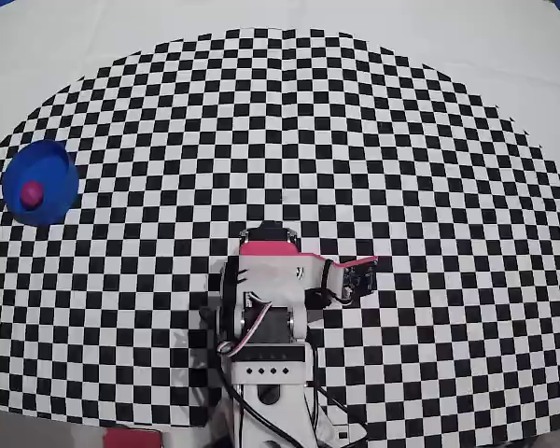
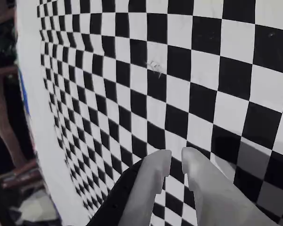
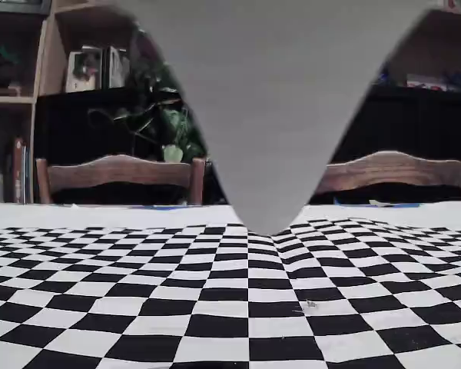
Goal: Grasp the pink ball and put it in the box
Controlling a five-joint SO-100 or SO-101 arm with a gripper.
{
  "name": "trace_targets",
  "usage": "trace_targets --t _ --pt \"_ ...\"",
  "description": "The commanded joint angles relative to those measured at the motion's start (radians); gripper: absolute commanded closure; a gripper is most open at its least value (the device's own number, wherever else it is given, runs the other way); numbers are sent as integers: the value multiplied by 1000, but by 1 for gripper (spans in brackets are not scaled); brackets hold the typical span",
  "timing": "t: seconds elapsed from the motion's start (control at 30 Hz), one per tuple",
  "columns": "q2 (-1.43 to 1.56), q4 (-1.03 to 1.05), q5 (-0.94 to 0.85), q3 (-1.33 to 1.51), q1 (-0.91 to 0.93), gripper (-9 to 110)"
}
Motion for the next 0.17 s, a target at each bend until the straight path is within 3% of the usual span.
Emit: trace_targets --t 0.0,0.13 --pt "18 5 6 5 0 101" --pt "18 5 6 5 0 101"
